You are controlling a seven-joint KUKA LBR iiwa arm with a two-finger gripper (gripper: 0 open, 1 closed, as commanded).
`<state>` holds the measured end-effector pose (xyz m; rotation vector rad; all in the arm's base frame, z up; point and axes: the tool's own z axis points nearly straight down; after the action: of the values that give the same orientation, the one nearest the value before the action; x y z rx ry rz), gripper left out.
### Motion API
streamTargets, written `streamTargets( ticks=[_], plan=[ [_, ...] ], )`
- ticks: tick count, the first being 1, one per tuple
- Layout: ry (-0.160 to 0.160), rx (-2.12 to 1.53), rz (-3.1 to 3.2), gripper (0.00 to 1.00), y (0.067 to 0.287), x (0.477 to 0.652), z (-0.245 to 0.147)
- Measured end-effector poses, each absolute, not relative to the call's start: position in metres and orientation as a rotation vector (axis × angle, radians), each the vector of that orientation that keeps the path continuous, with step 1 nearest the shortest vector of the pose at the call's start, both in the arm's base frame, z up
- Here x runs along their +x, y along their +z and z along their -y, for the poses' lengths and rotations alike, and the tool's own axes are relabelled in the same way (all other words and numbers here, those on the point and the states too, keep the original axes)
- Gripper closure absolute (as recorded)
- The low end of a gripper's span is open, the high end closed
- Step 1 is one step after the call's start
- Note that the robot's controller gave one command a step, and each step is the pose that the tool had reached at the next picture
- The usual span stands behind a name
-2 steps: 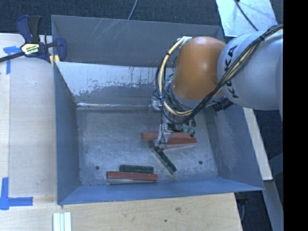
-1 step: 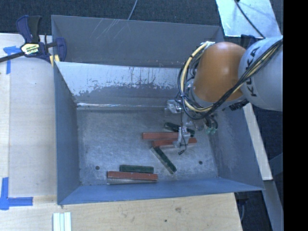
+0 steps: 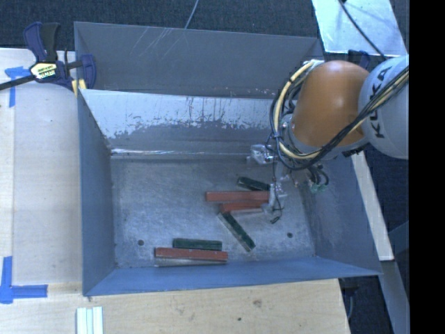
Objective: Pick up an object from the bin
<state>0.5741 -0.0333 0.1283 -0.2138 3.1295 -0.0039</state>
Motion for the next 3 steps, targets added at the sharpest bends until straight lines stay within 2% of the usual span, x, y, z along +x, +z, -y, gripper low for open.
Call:
streamTargets(
  ticks=[1, 2, 3],
  plan=[
    [0.000, -0.118, -3.137, 0.00, 0.111, 0.577, -0.002],
    [0.001, 0.205, -3.131, 0.00, 0.076, 0.587, 0.017],
    [-0.005, 0.022, -3.128, 1.00, 0.075, 0.581, 0.010]
  ],
)
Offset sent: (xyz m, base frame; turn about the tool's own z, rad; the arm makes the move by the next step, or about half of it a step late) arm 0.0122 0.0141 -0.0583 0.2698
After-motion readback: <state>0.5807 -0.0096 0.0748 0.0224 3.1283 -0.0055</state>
